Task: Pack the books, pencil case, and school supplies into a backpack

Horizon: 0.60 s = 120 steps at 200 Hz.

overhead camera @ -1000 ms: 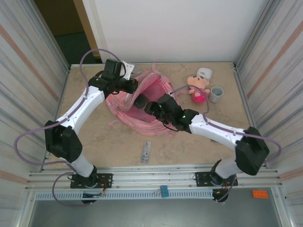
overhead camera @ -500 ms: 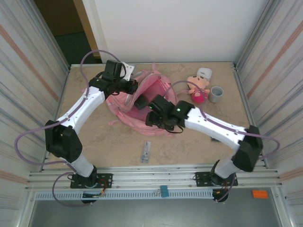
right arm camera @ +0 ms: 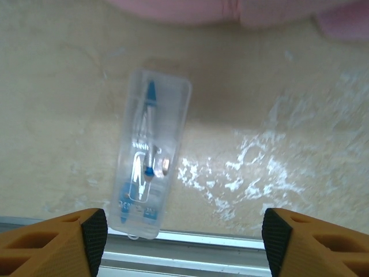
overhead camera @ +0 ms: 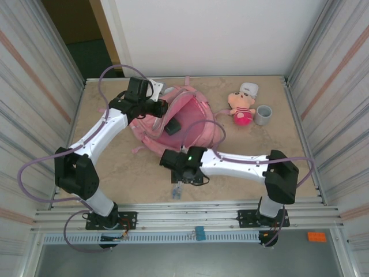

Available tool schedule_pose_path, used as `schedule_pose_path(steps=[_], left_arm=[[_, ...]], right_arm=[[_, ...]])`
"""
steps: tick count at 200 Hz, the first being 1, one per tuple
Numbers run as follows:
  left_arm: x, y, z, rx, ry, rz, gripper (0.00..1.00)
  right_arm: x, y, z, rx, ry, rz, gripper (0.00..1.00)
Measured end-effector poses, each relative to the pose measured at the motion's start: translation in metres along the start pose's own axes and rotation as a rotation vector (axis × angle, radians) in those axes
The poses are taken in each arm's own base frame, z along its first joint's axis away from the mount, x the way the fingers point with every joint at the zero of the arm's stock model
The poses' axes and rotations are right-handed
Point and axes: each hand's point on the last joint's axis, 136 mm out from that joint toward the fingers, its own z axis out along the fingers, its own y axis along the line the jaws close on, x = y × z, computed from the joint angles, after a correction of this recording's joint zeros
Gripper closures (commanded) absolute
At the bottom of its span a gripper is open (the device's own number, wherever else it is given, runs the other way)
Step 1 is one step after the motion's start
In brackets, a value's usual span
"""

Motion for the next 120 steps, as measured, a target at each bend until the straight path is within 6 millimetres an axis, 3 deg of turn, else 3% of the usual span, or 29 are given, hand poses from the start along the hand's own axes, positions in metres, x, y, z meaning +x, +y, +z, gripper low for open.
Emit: schedule_pose_path(steps=[58, 120], left_arm=[[0.000, -0.001, 0.001, 0.012, -0.002, -0.010, 1.00], [0.004, -0.002, 0.000, 0.024, -0.007, -0.015, 1.00]], right_arm=[[0.015, 0.014, 0.056, 0.046, 0.078, 0.012, 0.29], [0.013, 0.024, 0.078, -0.008, 0.167, 0.041, 0.44]])
